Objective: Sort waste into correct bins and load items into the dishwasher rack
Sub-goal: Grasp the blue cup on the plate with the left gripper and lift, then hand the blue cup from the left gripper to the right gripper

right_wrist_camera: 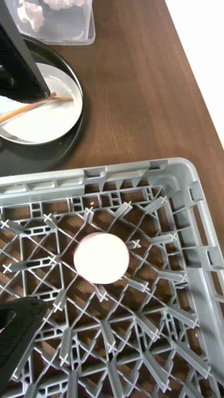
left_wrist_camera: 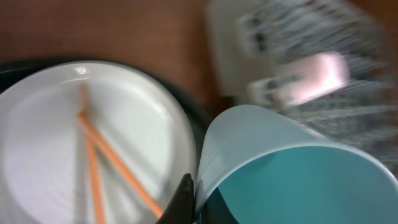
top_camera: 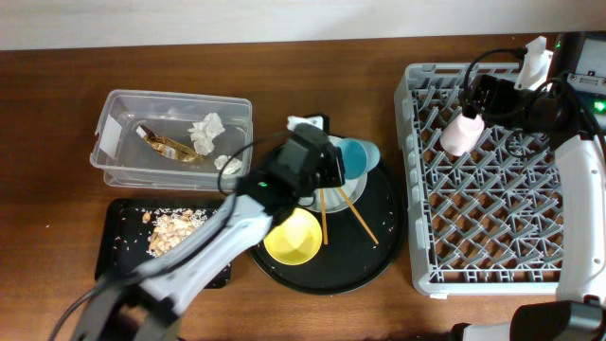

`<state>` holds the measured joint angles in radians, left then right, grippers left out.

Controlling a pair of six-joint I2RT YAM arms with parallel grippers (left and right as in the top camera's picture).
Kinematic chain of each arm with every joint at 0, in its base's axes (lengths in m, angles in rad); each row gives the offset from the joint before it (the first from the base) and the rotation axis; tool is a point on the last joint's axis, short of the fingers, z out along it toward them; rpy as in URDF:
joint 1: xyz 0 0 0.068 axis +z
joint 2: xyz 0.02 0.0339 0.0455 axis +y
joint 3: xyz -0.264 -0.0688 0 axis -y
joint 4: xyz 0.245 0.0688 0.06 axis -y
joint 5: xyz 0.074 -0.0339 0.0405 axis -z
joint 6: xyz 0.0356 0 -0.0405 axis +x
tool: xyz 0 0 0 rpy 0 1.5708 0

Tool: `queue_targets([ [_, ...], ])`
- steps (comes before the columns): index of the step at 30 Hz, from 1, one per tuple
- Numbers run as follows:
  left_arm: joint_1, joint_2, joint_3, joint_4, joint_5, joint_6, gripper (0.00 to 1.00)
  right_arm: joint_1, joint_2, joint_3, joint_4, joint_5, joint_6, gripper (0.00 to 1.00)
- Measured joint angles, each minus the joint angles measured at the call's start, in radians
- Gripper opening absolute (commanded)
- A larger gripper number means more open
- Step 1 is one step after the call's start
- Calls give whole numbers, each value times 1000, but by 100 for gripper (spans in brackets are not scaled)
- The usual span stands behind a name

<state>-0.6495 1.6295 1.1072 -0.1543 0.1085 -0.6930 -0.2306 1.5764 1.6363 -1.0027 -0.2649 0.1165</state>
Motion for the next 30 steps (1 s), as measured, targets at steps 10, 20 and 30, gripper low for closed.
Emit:
queue_targets([
  [10, 271, -139, 16, -123, 811, 8, 0, 0, 0, 0, 1, 0, 0, 98],
  [20, 356, -139, 16, -247, 1100, 201, 1, 0, 0, 0, -7, -14, 3, 98],
  [30, 379, -139, 17, -109, 1178, 237, 0, -2, 1, -3, -468, -645, -270, 98],
])
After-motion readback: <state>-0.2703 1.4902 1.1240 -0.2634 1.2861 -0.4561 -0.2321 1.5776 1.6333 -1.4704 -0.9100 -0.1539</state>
